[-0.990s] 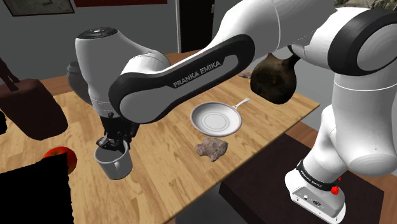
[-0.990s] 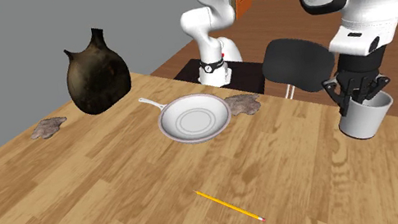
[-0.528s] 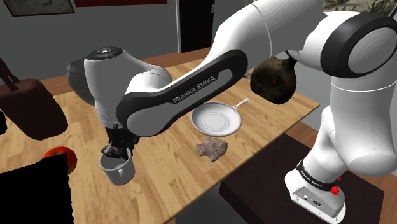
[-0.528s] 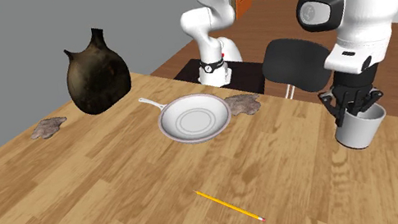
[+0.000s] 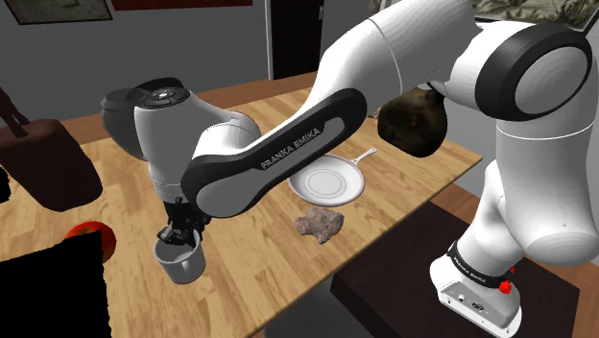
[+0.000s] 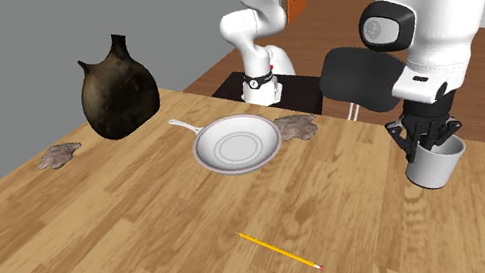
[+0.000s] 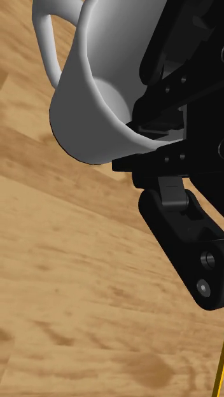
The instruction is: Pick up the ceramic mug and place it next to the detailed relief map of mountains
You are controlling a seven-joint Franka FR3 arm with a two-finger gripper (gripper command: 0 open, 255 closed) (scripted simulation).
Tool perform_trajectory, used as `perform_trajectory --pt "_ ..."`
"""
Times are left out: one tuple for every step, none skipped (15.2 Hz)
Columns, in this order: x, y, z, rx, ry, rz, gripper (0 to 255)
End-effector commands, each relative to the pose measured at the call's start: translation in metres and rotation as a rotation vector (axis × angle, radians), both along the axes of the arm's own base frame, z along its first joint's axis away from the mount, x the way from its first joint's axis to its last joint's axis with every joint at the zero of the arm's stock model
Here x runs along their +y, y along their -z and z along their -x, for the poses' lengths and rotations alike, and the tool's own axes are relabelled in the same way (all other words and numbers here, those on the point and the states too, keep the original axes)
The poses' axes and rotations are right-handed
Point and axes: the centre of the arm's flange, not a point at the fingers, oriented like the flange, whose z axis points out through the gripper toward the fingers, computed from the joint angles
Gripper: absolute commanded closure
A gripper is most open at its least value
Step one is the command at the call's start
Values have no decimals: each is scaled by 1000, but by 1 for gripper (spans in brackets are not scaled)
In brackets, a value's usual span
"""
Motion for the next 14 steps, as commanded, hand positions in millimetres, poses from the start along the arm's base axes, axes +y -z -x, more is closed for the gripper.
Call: perform_trajectory --pt "0 0 0 0 0 0 255" --pt "0 0 0 0 0 0 255" --pt "0 0 0 0 0 0 255" --pt "0 0 0 0 0 0 0" --pt "0 0 0 0 0 0 0" --pt "0 0 0 0 0 0 0" --pt "0 0 0 0 0 0 0" --pt "0 0 0 0 0 0 0" --pt "0 0 0 0 0 0 0" --pt "-1 -13 1 0 0 0 0" --pt "-2 -26 2 0 0 0 0" --pt "-4 -39 3 0 0 0 0" --pt "-5 -50 4 0 0 0 0" --pt "-5 -50 4 0 0 0 0"
